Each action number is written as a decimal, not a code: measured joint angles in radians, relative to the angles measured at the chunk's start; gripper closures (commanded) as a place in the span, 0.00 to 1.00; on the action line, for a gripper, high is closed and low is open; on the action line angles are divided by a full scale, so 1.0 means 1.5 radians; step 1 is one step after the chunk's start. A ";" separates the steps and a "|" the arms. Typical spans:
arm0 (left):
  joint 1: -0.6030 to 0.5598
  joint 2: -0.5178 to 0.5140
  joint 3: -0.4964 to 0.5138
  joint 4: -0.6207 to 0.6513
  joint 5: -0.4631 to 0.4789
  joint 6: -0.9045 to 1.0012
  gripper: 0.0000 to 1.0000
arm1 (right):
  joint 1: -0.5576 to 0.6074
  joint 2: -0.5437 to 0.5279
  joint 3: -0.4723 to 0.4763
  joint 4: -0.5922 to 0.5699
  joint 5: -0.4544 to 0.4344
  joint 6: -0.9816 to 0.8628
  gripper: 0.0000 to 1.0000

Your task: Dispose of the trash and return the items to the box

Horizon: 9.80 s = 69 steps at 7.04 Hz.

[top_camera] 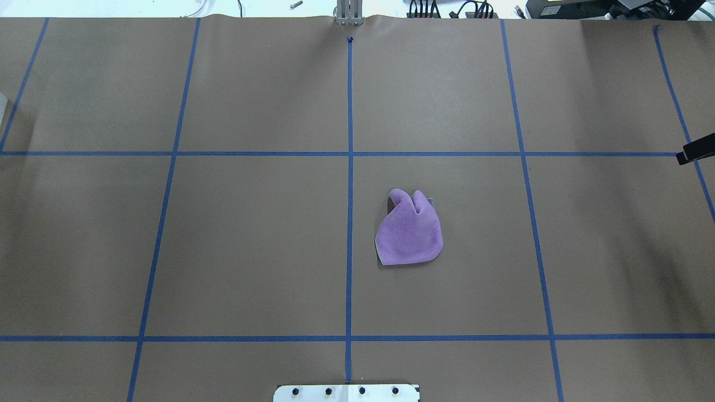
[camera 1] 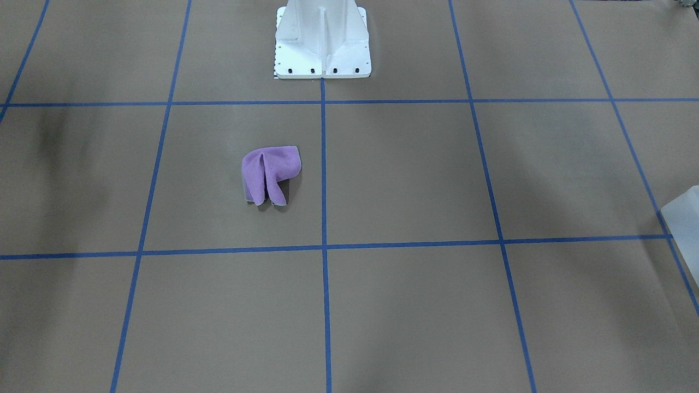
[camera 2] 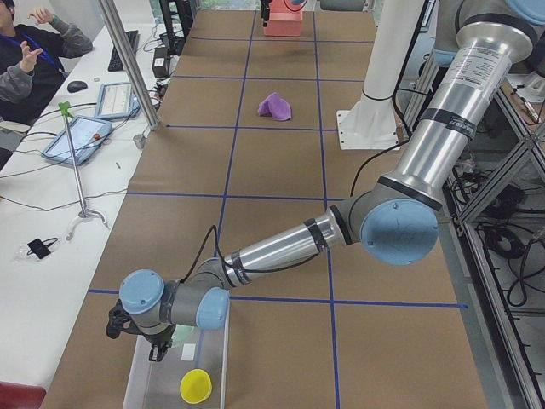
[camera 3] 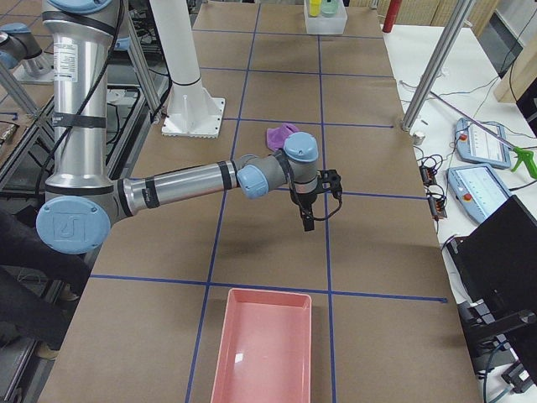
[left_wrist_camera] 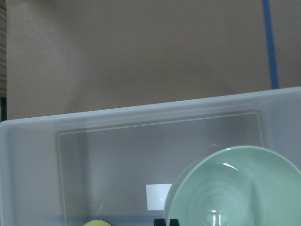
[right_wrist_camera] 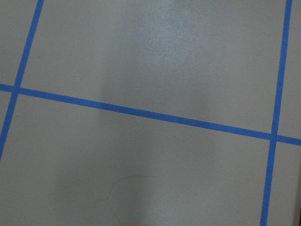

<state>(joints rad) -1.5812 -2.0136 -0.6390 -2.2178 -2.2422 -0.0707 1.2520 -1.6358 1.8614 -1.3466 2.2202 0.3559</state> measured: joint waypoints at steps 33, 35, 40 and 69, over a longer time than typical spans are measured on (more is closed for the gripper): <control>-0.007 0.367 -0.772 0.429 -0.103 -0.011 0.01 | -0.567 0.376 0.018 -0.163 -0.478 0.777 1.00; -0.007 0.367 -0.772 0.429 -0.102 -0.011 0.01 | -0.514 0.375 0.023 -0.165 -0.444 0.742 1.00; -0.006 0.388 -0.717 0.409 -0.097 -0.009 0.01 | -0.202 0.288 0.028 -0.167 -0.119 0.402 1.00; 0.018 0.399 -0.754 0.409 -0.095 -0.009 0.01 | 0.159 -0.074 -0.012 -0.163 0.044 -0.228 0.00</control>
<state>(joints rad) -1.5549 -1.4148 -1.7706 -1.6040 -2.3854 -0.0844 1.4908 -1.7473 1.8441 -1.5906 2.2859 0.0132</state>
